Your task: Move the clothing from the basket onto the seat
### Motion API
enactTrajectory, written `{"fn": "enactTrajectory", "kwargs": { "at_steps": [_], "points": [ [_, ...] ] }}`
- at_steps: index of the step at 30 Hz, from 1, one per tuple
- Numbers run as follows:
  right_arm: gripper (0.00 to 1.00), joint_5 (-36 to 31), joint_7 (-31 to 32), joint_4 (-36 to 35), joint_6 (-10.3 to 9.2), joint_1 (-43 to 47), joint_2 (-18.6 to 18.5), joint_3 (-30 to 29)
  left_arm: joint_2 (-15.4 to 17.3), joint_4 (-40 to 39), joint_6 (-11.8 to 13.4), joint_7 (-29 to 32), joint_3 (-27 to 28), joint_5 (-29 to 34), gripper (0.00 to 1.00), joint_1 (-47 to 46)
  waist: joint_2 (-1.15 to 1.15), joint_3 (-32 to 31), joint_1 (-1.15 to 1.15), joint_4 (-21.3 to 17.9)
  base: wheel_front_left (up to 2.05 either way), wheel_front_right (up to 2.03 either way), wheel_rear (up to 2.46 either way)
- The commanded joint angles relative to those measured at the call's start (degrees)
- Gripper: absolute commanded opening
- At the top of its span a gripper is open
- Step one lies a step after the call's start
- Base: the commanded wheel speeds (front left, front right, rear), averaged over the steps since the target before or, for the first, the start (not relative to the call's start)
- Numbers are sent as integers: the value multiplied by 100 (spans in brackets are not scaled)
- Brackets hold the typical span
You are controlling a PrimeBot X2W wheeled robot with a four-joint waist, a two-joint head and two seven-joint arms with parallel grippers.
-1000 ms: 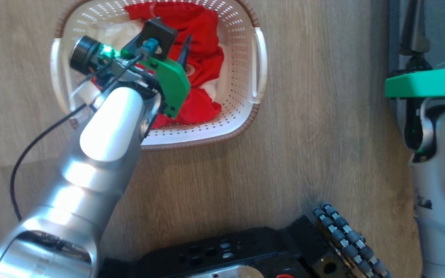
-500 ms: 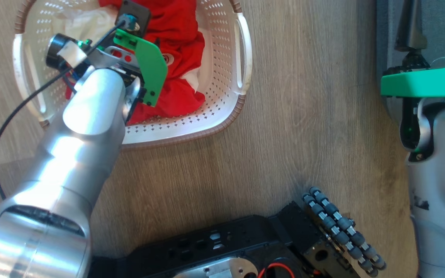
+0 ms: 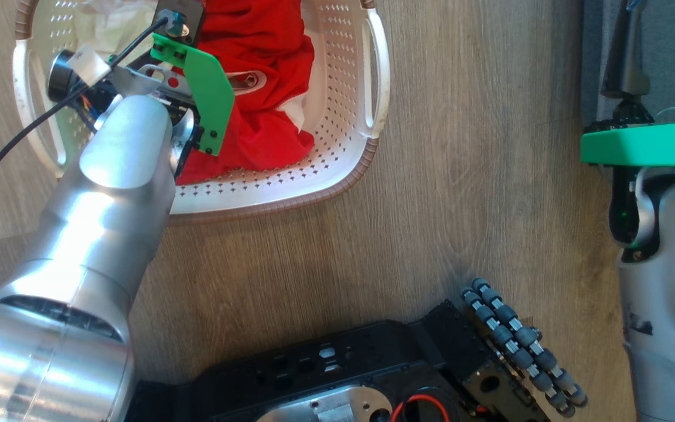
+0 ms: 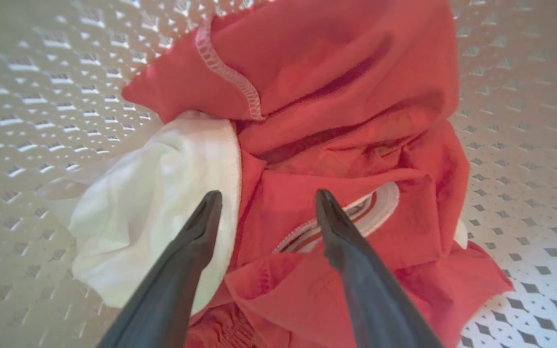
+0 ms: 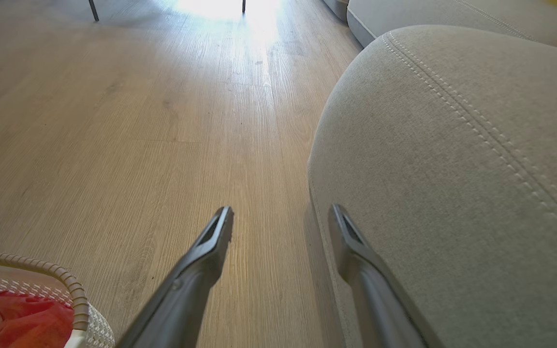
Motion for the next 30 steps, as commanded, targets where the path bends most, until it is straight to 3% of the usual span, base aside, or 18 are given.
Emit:
{"fn": "enactTrajectory", "kwargs": {
  "at_steps": [1,5,12,30],
  "points": [
    [100,44,-28,-175,40,300,-30,80,60,-49,-87,-47,16,-98,100,-6,0,-1,0,8,0,0,0],
    [100,57,-28,-107,40,281,-26,123,52,-300,-392,112,-76,-662,100,149,0,-24,0,-2,0,0,0],
    [100,63,-28,-45,40,280,-36,109,51,-741,-535,491,-506,-1319,100,342,0,-64,0,52,0,0,0],
    [100,85,-28,-146,40,368,-158,13,50,-607,-280,297,-1308,-1738,100,208,0,136,0,129,0,0,0]
  ]
}}
